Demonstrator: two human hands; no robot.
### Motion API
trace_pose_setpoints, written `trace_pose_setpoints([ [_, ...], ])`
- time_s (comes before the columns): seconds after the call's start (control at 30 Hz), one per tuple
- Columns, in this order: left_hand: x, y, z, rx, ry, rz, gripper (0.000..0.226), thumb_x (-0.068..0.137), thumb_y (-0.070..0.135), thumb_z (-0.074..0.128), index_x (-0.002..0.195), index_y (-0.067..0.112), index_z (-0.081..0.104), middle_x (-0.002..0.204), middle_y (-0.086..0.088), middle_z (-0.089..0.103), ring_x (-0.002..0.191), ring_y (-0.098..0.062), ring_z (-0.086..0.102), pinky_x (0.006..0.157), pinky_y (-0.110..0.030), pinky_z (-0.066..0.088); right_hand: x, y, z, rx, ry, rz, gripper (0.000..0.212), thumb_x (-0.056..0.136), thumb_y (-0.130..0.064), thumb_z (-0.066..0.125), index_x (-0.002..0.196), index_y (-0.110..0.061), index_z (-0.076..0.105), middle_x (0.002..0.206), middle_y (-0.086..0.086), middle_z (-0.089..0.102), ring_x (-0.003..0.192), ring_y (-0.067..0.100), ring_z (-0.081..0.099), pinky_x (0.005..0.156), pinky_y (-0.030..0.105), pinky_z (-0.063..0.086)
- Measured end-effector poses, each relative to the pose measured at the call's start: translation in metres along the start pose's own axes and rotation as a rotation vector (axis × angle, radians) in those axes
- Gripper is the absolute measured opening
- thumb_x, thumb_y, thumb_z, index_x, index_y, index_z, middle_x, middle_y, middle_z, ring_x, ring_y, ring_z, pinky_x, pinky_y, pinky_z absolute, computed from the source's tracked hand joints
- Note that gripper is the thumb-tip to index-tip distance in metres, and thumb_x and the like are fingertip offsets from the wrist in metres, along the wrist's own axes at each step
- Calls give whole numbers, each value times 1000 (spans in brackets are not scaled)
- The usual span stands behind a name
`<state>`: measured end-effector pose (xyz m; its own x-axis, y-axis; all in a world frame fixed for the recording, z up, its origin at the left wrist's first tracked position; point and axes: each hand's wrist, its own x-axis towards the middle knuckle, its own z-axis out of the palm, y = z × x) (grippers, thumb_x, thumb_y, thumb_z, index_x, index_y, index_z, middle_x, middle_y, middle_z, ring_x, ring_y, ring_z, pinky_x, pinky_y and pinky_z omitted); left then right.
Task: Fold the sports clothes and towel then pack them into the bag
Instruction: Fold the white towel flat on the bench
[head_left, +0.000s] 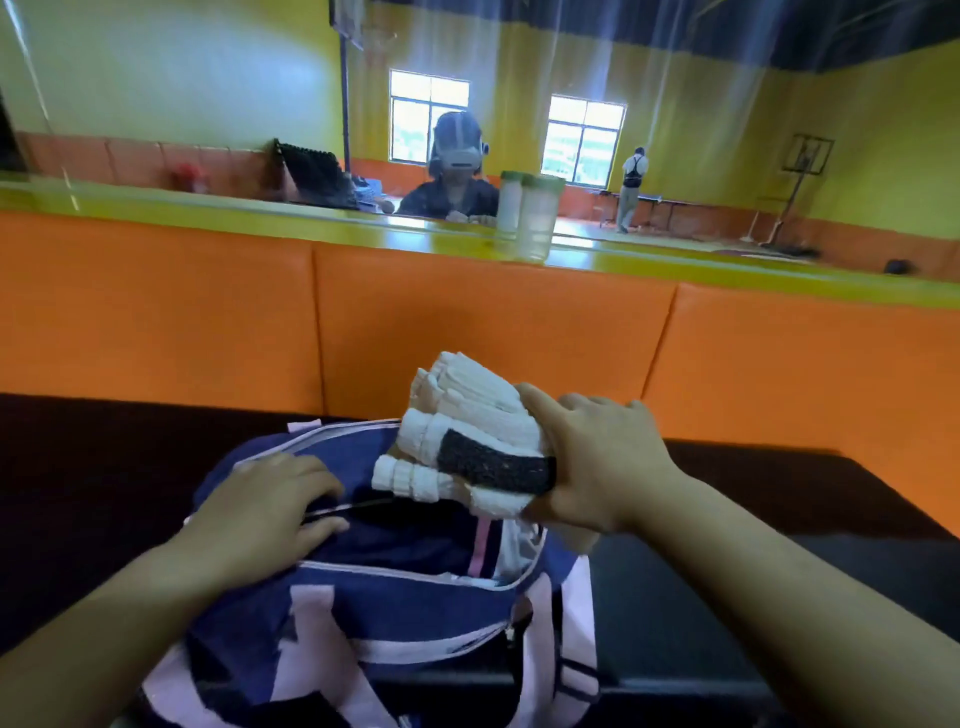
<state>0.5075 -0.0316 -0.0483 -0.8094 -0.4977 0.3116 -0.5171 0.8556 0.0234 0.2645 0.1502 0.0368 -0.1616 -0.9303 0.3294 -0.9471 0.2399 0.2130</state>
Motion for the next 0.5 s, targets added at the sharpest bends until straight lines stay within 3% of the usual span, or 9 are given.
trace_pose_setpoints([
  [0.07,-13,-19,9,97,-41,-60,39,70,62,46,77,32,69,79,12,59,78,-18,61,60,-30,46,10,-19,7,-5,-34,-36,89,59,-73,56,133,-35,23,96,-3,54,91,28,56,68,36,34],
  [0.13,-25,-30,15,141,-103,-172,39,74,61,52,94,33,69,99,6,54,95,-22,51,72,-34,42,17,-36,14,-14,-57,-70,87,61,-71,58,132,-35,23,99,-2,55,92,29,56,69,36,34],
  [0.2,-33,-36,21,164,-211,-310,47,79,63,52,119,38,54,124,2,36,112,-23,34,89,-38,35,23,-48,22,-25,-77,-104,90,62,-70,59,134,-35,20,106,-2,55,95,29,56,71,37,35],
  [0.27,-37,-39,25,167,-299,-414,56,77,69,50,125,42,42,131,1,23,117,-24,25,98,-40,30,28,-58,29,-38,-86,-133,91,64,-67,59,137,-34,17,110,0,56,99,29,56,74,38,37],
  [0.4,-37,-39,31,56,-209,-468,47,79,69,48,114,38,45,127,2,24,112,-22,30,92,-38,34,32,-71,38,-42,-113,-182,86,66,-67,56,136,-35,16,111,1,55,103,29,54,78,40,39],
  [0.5,-34,-46,36,88,-171,-463,40,80,58,55,108,31,43,123,2,26,107,-23,35,82,-34,36,33,-73,42,-30,-129,-188,95,57,-82,33,137,-35,13,111,-1,55,103,28,55,81,39,40],
])
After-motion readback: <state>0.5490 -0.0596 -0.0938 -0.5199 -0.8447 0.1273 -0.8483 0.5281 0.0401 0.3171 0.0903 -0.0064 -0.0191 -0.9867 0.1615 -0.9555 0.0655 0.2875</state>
